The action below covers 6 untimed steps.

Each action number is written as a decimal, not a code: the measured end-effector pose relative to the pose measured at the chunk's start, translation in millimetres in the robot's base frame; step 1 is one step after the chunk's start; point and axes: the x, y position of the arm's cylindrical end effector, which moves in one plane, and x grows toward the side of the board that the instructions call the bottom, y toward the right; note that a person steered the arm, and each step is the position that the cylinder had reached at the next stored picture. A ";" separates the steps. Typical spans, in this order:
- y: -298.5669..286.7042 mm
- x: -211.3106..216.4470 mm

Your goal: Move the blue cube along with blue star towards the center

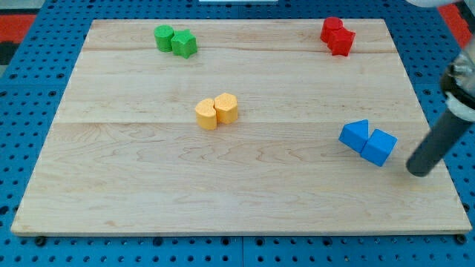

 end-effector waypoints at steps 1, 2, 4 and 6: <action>-32.0 -3.1; -46.6 -3.9; -46.6 -40.7; -48.2 -82.5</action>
